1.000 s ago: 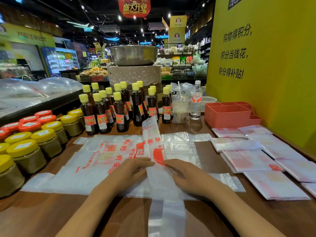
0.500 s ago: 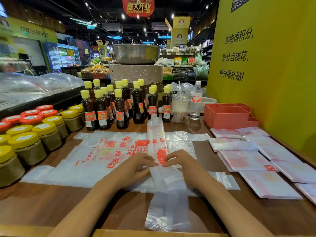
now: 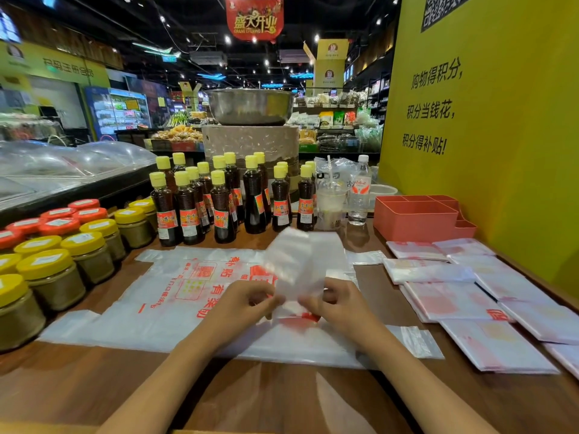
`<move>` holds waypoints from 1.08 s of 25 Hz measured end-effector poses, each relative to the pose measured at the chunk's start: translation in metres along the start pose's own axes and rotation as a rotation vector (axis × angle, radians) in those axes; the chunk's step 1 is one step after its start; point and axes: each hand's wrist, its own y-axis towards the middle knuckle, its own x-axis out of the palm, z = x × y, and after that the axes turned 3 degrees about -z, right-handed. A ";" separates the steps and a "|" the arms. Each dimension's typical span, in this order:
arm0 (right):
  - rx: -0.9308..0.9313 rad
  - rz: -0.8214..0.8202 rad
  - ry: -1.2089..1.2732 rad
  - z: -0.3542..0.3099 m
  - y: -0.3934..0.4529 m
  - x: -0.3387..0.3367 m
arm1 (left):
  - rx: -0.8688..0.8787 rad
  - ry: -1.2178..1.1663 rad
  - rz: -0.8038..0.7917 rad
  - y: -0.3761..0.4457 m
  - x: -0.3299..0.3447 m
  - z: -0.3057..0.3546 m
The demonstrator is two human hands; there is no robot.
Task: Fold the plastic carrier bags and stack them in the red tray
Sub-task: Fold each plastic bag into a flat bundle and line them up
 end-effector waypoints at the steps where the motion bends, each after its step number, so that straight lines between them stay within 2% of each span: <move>1: 0.005 0.026 0.020 -0.005 0.000 0.003 | -0.010 0.003 0.006 0.002 0.001 -0.002; 6: 0.100 0.122 -0.047 0.003 0.009 0.010 | -0.138 0.091 -0.028 0.005 0.011 -0.012; 9: 0.171 0.060 0.016 0.005 0.012 0.006 | -0.180 0.035 -0.046 0.005 0.011 -0.010; 13: 0.131 -0.017 -0.018 0.005 0.010 0.005 | -0.189 0.006 -0.066 0.003 0.006 -0.008; 20: 0.170 0.101 -0.107 0.008 0.013 0.011 | -0.186 0.072 -0.103 0.004 0.008 -0.007; 22: 0.174 0.115 -0.176 0.006 0.011 0.015 | -0.184 0.107 -0.109 0.005 0.010 -0.007; 27: 0.059 0.153 -0.548 0.011 0.011 0.015 | -0.113 0.335 -0.074 0.006 0.016 -0.010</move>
